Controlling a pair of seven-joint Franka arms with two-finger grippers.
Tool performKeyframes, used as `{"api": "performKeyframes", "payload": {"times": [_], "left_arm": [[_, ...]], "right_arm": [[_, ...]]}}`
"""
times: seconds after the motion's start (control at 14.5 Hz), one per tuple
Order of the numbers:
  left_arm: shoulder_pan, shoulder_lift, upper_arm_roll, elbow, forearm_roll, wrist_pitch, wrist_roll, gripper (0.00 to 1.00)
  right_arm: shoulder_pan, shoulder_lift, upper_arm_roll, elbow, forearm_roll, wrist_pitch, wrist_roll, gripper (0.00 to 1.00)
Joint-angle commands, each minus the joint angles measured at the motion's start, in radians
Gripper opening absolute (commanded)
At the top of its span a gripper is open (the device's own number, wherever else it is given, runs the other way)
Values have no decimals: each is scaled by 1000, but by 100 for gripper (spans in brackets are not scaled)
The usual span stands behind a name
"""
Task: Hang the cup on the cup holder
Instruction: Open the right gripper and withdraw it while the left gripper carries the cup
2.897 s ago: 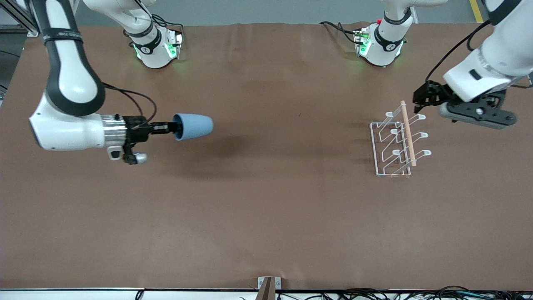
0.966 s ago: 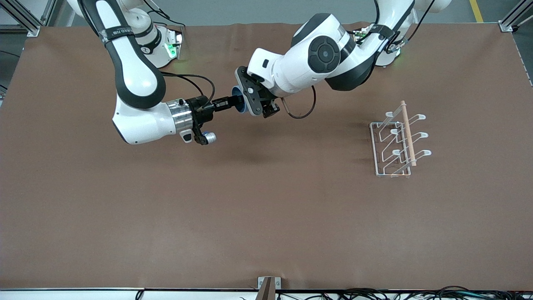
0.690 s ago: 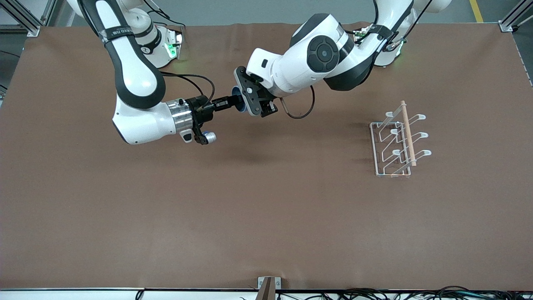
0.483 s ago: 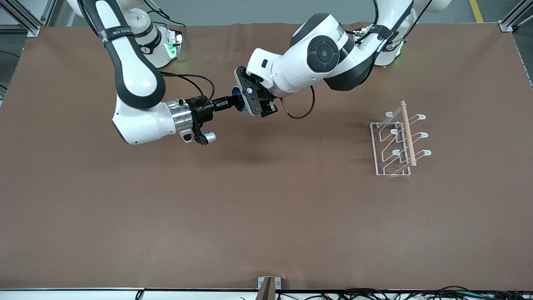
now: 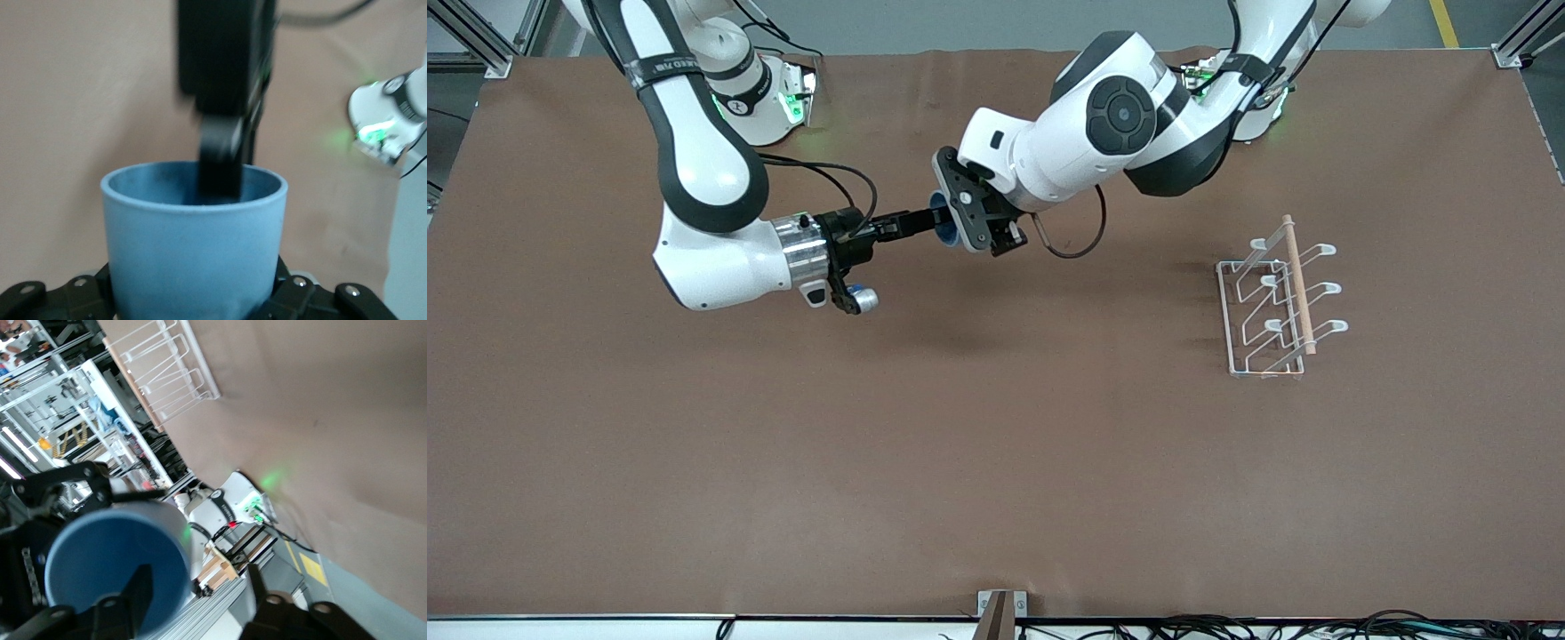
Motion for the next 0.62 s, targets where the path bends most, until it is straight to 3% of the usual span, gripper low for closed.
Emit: {"api": "performKeyframes", "payload": {"times": [0.0,0.21,0.28,0.41,0.55], "left_arm": [[40,-32,1,11,117,-119,14,13],[63,-64,0,16,334,-292,115,15],[66,-67,3,15,382,-343,115,13],[65,-70,-11,15,585,-449,132,5],[65,-72,-11,15,689,-529,208,0]], "right_arm": [[-83,-28,4,17,-106,-12,59,100],[-174,-41,-3,43,-302,-9,67,100],[-207,-54,-6,47,-401,-7,68,100],[-270,-69,-16,68,-598,-2,73,100],[-329,-69,-14,117,-820,-1,73,100]]}}
